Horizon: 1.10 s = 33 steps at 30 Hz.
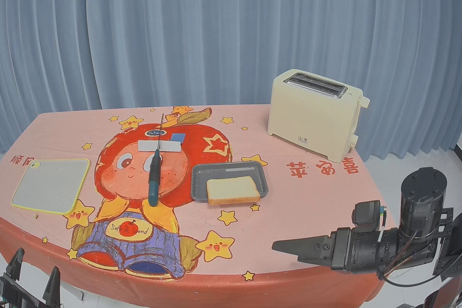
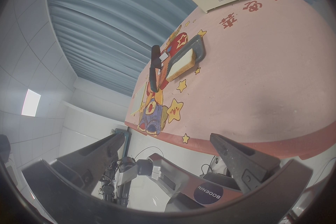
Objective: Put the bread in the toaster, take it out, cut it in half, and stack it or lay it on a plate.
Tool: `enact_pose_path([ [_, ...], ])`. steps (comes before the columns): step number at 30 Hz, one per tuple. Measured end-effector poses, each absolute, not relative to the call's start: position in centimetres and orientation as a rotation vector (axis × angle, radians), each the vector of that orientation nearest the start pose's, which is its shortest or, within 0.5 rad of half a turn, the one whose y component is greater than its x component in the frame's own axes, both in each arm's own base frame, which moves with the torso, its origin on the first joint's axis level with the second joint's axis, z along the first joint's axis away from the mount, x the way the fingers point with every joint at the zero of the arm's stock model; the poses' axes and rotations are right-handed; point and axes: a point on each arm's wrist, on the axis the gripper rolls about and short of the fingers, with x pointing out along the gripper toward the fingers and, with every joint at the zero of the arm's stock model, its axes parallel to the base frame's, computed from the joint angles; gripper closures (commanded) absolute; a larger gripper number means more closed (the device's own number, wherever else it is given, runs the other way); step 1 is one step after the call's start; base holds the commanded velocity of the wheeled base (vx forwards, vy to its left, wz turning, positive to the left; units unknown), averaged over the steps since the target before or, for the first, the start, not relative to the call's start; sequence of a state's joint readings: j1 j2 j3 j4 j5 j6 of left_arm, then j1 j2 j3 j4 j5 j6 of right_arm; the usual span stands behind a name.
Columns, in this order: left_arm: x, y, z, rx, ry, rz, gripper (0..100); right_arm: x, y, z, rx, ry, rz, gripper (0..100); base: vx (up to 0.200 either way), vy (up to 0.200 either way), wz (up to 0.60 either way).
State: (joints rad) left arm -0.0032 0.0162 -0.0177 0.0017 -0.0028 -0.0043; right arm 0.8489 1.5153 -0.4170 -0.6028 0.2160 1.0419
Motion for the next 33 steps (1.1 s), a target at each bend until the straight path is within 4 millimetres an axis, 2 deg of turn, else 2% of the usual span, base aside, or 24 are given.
enact_pose_path([
  [22,-2.3,0.0,8.1,-0.004,0.000,-0.006,0,15.8,18.8,15.3,0.795,0.899,0.735,0,0.000,0.000,0.00],
  [33,-2.3,0.0,8.1,-0.005,0.000,-0.006,0,15.7,18.7,15.1,0.799,0.911,0.729,0,0.000,0.000,0.00],
])
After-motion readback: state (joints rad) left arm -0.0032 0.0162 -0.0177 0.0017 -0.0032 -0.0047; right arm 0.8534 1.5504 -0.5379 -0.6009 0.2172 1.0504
